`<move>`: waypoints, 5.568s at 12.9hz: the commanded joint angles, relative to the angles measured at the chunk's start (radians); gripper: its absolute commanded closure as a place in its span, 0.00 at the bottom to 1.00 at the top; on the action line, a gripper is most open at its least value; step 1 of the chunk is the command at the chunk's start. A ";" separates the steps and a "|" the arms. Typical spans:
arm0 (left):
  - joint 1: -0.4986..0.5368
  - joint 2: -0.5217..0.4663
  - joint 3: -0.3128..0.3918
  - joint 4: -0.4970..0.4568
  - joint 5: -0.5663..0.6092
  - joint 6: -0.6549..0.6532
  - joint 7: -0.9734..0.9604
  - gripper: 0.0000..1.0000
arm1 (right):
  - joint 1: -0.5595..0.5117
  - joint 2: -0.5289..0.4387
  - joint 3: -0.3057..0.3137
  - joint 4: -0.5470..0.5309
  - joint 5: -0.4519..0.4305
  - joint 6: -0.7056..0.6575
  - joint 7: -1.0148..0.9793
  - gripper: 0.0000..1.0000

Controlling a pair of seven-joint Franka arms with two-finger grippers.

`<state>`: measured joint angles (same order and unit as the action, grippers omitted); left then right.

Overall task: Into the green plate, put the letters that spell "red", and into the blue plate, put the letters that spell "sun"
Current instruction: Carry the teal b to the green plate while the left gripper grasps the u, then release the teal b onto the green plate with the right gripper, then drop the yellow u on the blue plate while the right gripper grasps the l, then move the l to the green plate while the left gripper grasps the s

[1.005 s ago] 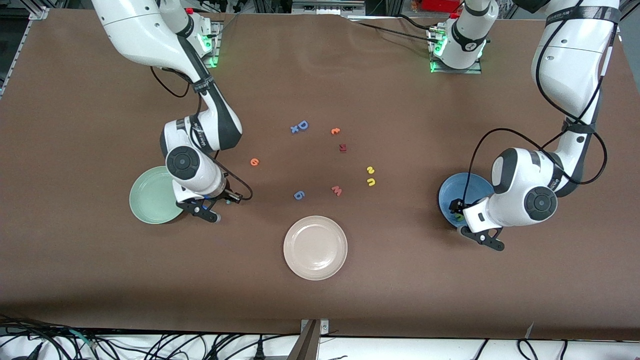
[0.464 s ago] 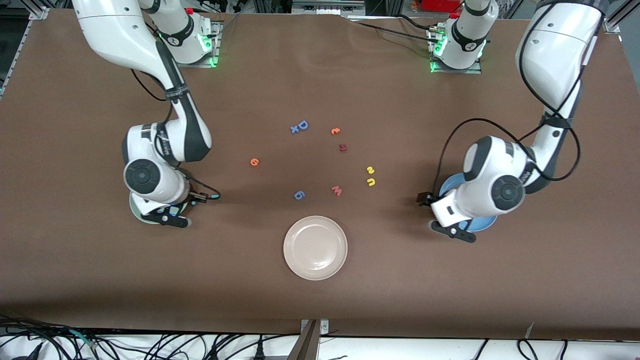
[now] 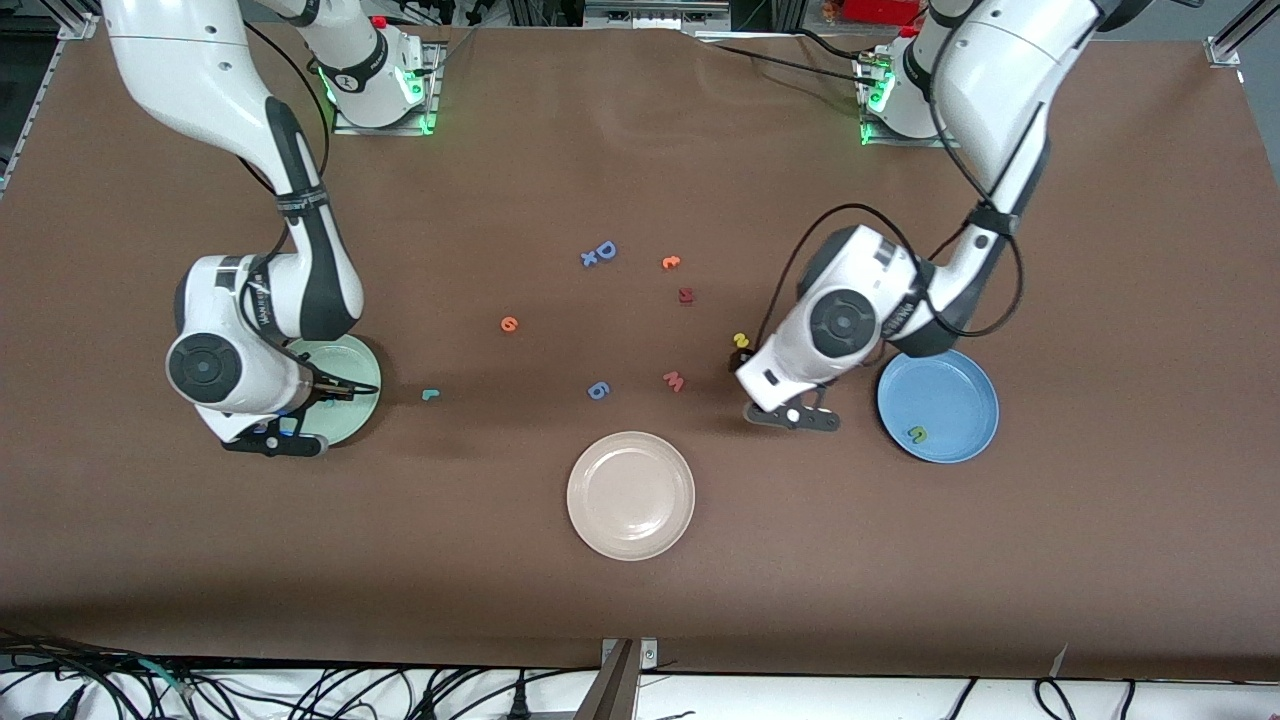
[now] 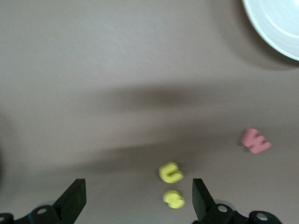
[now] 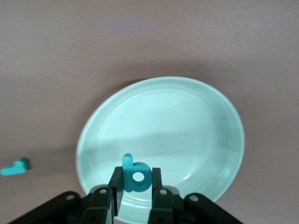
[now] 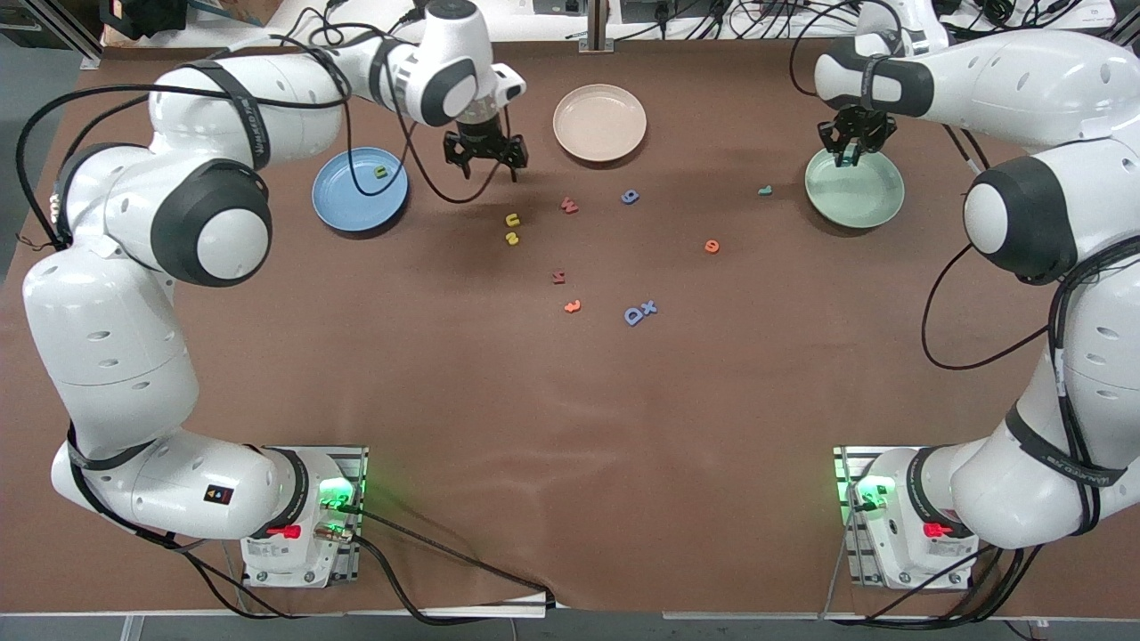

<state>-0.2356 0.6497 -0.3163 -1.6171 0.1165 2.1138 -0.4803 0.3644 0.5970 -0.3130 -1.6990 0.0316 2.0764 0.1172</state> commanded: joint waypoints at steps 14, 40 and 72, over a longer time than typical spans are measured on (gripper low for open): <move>-0.039 0.041 0.006 -0.198 0.097 0.295 -0.153 0.03 | 0.114 0.009 0.017 0.001 0.163 0.079 0.152 0.00; 0.498 -0.142 -0.040 -0.239 0.011 -0.072 0.741 0.94 | 0.163 0.007 0.067 -0.206 0.208 0.409 0.360 0.05; 0.294 -0.030 -0.368 -0.309 0.254 0.188 -0.115 0.01 | 0.162 -0.025 0.028 -0.088 0.194 0.191 0.268 0.83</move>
<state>0.0516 0.5838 -0.6922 -1.9222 0.2764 2.2544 -0.5797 0.5263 0.5858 -0.2544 -1.8306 0.2233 2.3489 0.4333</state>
